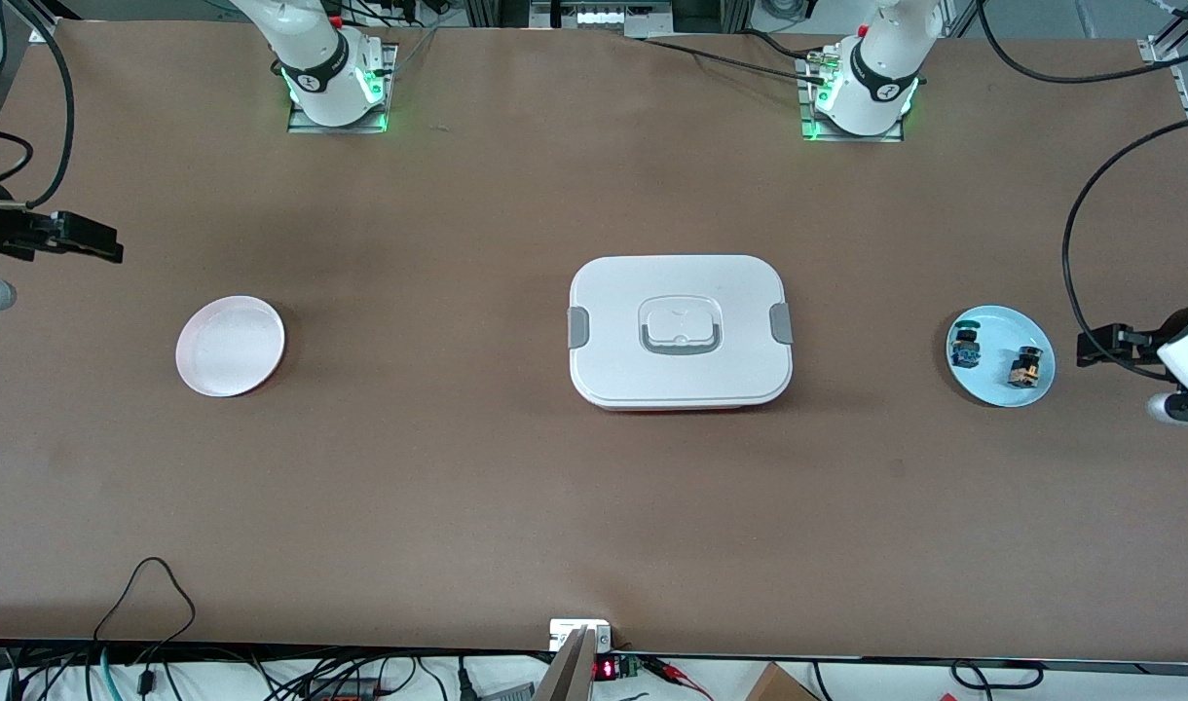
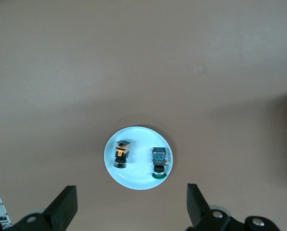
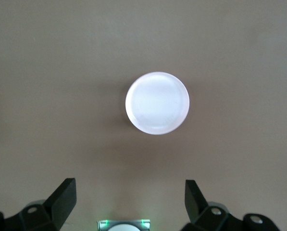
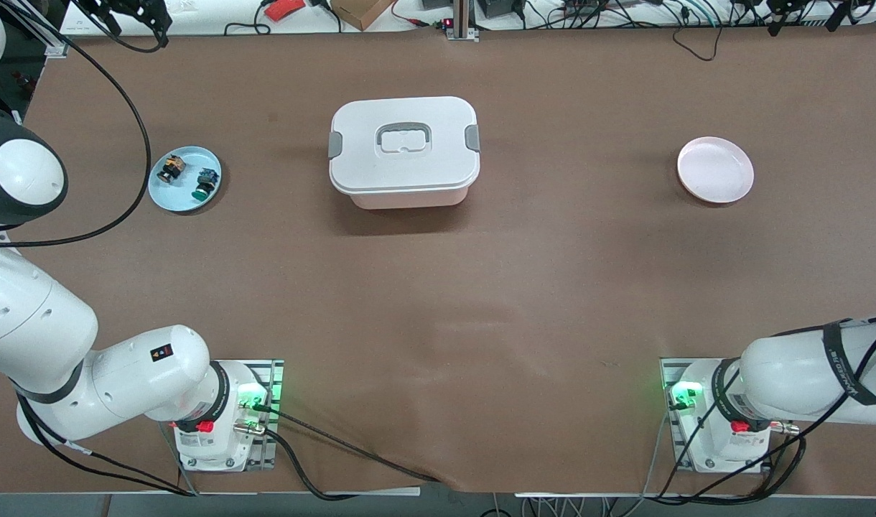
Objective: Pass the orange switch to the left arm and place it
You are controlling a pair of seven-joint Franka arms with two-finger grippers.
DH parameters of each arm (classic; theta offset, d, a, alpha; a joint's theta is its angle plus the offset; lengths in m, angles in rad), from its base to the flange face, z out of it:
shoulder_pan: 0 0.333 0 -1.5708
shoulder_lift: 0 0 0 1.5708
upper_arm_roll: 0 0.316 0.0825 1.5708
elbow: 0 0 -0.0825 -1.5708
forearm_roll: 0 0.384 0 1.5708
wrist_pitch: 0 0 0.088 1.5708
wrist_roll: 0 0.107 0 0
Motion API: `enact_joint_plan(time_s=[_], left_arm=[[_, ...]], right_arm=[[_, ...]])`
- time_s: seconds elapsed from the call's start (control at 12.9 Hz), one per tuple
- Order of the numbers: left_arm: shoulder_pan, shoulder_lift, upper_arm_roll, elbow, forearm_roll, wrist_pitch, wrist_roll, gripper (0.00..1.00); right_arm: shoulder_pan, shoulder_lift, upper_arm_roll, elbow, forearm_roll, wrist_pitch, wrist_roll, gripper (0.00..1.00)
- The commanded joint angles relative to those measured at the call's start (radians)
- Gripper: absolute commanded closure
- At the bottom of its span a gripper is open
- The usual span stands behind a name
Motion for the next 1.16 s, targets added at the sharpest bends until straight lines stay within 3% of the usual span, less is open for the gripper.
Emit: enact_joint_plan(time_s=[0.0,0.08,0.23,0.39,0.54,0.7,0.78,1.09], left_arm=[[0.008,-0.04,-0.029,0.001,-0.02,-0.047,0.017,0.0],[0.011,-0.053,-0.046,0.001,-0.059,-0.068,0.01,0.0],[0.019,-0.152,-0.034,-0.076,-0.184,-0.056,0.004,0.0],[0.029,-0.241,-0.02,-0.17,-0.256,-0.052,-0.019,0.0],[-0.042,-0.348,0.079,-0.306,-0.279,0.008,-0.022,0.0],[-0.218,-0.387,0.292,-0.37,-0.342,0.031,-0.024,0.0],[-0.277,-0.393,0.352,-0.379,-0.345,0.03,-0.025,0.0],[-0.283,-0.387,0.362,-0.351,-0.344,-0.019,-0.124,0.0]], right_arm=[[0.124,0.001,-0.137,0.01,0.025,0.018,0.01,0.0],[0.174,-0.002,-0.198,0.01,0.034,0.009,0.005,0.0],[0.187,-0.043,-0.205,-0.041,0.042,0.014,0.007,0.0],[0.19,-0.135,-0.204,-0.183,0.042,0.072,0.013,0.0],[0.186,-0.169,-0.204,-0.239,0.04,0.104,0.002,0.0],[0.183,-0.166,-0.205,-0.22,0.042,0.057,0.005,0.0],[0.184,-0.164,-0.204,-0.208,0.042,0.057,0.007,0.0],[0.18,-0.149,-0.205,-0.188,0.054,0.057,0.013,0.0]])
